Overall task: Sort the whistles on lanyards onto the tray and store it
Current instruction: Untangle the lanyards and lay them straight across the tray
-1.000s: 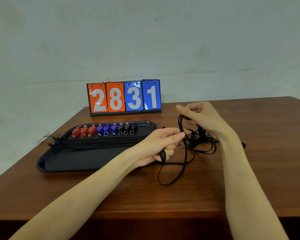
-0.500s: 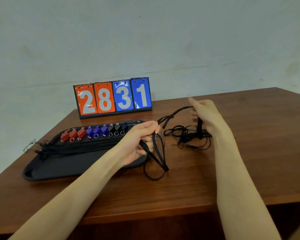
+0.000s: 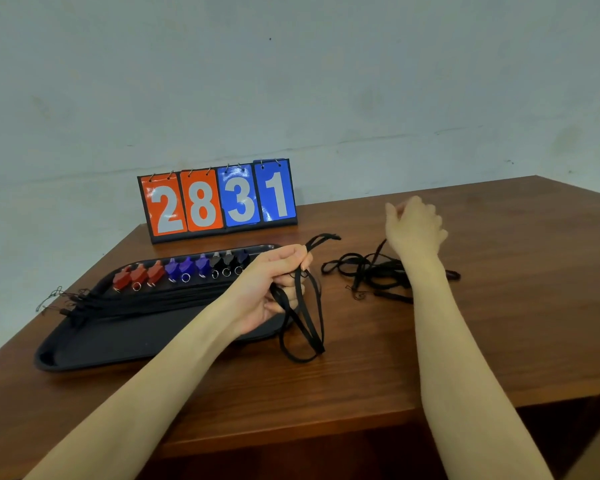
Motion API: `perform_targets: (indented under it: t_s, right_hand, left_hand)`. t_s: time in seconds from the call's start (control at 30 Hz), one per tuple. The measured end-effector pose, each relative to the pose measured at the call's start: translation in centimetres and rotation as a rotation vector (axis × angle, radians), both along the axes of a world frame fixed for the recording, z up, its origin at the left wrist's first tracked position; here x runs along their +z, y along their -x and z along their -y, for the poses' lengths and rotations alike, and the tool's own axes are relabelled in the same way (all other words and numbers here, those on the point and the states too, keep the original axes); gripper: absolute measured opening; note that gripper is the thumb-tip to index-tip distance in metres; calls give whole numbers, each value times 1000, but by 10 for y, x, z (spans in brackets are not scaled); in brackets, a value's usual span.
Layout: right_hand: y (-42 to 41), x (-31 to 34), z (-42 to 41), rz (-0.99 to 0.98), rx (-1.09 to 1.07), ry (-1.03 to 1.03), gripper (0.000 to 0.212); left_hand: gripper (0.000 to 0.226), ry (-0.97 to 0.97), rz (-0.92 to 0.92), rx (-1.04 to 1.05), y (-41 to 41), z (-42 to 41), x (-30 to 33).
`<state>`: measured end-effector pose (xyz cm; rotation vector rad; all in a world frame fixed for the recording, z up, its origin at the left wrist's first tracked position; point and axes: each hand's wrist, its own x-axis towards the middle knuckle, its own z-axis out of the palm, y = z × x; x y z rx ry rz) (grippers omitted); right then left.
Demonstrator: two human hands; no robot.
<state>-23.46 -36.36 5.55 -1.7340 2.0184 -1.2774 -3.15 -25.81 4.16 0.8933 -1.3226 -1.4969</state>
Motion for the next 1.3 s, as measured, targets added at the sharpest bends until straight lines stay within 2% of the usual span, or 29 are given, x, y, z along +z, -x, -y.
perform_targets:
  t_s: [0.07,0.1,0.17,0.23,0.33,0.47,0.6,0.77,0.9,0.97,1.1,1.2,1.3]
  right_hand:
    - [-5,5,-1,232,366,69,36]
    - [-8,8,-3,346,547,27,39]
    - [-12,16,-15,439,850,-132,46]
    - [-14,18,-22,448,1012,-217,49]
    - [-12,17,-24,465,1111,-277,38]
    - [-10,14,-21,490,1095,-246,15]
    - [-12,10,-15,618,916,-180,14]
    - [-13,5,-4,768,662,-17,11]
    - [-12,0,-1,779,611,-17,15]
    - [-15,-2,-1,738,608,-31,13]
    - [-21,-5,-5,577,718,-142,10]
    - [-31,-5,-13,407,841,-215,8]
    - [-47,-6,-20,299,884,-210,6]
  left_hand:
    - [20,-6,1,3,-1,1,-1]
    - [20,-10,1,5,-2,2,-2]
    - [21,-19,-4,11,-3,4,-3]
    - [22,-31,0,29,-4,6,-3]
    - [23,-54,2,51,-6,8,-4]
    - [22,-79,37,86,-5,7,-3]
    - [23,-78,-23,227,-18,7,5]
    - [23,60,-337,477,-65,2,24]
    - [22,108,-594,765,-100,-7,35]
    - [20,104,-652,958,-113,-12,40]
    - [25,179,-558,1265,-147,-23,41]
    - [29,181,-505,1317,-176,-36,31]
    - [29,141,-336,1305,-203,-55,17]
